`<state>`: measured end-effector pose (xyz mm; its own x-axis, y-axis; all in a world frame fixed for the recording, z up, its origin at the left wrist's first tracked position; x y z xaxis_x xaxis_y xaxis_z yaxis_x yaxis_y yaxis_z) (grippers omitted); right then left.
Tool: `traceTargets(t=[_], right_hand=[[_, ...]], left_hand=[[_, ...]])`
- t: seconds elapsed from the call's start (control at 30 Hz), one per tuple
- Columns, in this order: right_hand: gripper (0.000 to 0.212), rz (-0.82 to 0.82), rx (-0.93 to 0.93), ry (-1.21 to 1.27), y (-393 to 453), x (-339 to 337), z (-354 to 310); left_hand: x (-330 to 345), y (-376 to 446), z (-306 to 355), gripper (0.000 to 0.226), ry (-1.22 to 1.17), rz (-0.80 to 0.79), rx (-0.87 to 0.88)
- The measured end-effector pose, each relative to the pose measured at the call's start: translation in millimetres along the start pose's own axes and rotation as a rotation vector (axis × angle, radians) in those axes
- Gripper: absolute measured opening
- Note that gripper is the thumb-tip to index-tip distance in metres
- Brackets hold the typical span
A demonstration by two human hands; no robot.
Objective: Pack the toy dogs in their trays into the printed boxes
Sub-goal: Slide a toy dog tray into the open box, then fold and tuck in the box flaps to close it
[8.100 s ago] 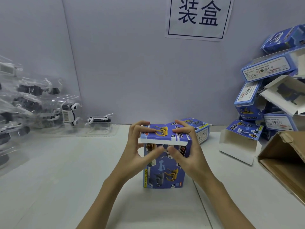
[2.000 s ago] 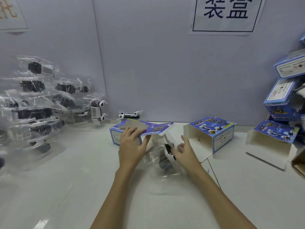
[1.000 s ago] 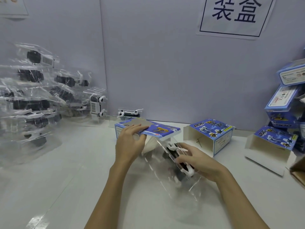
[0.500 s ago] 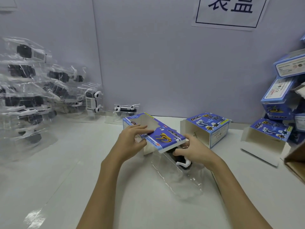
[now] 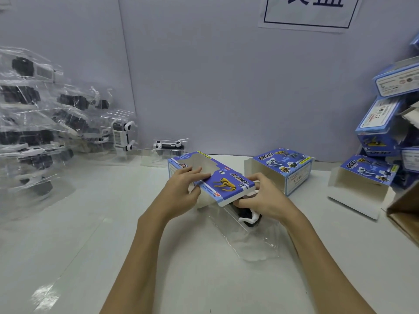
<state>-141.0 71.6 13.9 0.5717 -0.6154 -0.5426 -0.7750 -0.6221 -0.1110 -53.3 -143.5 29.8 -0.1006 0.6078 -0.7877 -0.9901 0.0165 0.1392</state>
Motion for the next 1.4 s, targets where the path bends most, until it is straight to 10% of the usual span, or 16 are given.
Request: traceTargets(t=[0.5, 0.87, 1.2, 1.4], right_hand=[[0.029, 0.025, -0.078, 0.173, 0, -9, 10], [0.036, 0.024, -0.093, 0.556, 16, 16, 22], [0.027, -0.086, -0.067, 0.804, 22, 28, 26], [0.056, -0.090, -0.125, 0.247, 19, 35, 15]], left_hand=[[6, -3, 4, 0.062, -0.061, -0.130, 0.021], [40, -4, 17, 0.132, -0.079, -0.343, 0.031], [6, 2, 0, 0.057, -0.007, 0.016, 0.063], [12, 0, -7, 0.073, 0.046, 0.049, 0.062]])
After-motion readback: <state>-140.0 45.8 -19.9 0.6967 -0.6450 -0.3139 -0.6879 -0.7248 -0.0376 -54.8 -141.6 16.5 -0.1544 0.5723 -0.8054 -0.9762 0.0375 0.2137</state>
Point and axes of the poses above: each hand's wrist, its own y-axis towards the middle knuckle, its own x-axis out of the palm, z = x × y, the point moved 7 cm from there along y, towards the middle knuckle, and after that the axes turned 14 degrees about -z, right-handed, at the moved point
